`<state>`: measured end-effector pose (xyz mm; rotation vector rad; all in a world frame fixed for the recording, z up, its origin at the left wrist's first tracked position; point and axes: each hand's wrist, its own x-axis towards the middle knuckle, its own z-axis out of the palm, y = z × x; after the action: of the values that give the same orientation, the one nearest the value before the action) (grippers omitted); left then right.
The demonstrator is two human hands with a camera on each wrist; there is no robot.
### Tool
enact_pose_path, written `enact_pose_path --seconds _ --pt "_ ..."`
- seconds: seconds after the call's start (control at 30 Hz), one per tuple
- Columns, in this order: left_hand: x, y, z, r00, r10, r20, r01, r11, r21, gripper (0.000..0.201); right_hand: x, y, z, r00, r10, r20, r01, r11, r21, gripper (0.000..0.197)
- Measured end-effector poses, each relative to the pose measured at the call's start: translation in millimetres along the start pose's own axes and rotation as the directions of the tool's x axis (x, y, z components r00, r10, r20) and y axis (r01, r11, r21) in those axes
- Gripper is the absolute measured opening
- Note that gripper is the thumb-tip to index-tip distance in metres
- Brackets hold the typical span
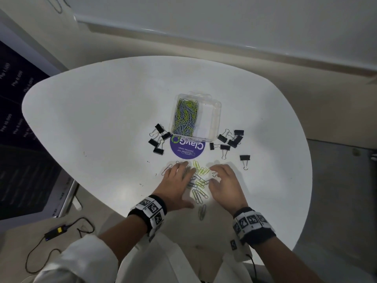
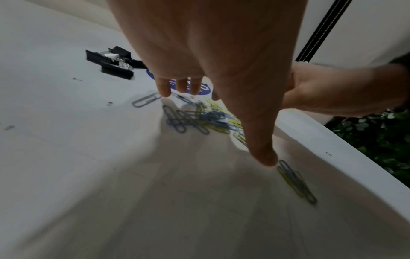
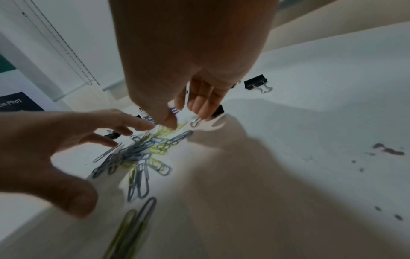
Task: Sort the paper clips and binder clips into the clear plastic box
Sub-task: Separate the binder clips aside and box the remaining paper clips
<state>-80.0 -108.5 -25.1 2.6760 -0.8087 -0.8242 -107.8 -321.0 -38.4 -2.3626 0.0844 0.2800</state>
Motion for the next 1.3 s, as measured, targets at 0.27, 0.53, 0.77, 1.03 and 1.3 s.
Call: enact_pose_path --seconds 0.27,0.53,0.77,1.03,1.3 --pt "5.3 -0.6 8.5 0.983 0.074 -0.166 -0.095 0.988 -0.122 0.06 14.0 -7.4 10.7 0.954 -0.122 0.275 0.151 0.985 -0.086 0.053" --pt "12.3 -23.6 10.0 0.995 0.019 -0.098 -0.012 0.997 0.073 0.063 20.3 -19.1 23.6 0.974 -0.078 0.211 0.119 0.975 -0.187 0.018" --pt "12.8 -22.2 -3.9 0.997 -0.02 -0.081 0.022 0.999 0.025 0.043 26.5 -28.8 28.4 0.963 -0.084 0.256 0.153 0.952 -0.265 0.008" --pt "9.0 -34.5 -13.0 0.965 -0.237 -0.112 0.137 0.819 -0.557 0.012 38.8 -33.4 24.1 0.958 0.025 0.284 -0.065 0.989 0.131 0.012" --pt "-1.9 -33.6 -10.3 0.892 -0.451 0.02 0.243 0.441 -0.864 0.029 40.4 -24.4 17.6 0.901 0.168 0.399 -0.344 0.838 0.425 0.023"
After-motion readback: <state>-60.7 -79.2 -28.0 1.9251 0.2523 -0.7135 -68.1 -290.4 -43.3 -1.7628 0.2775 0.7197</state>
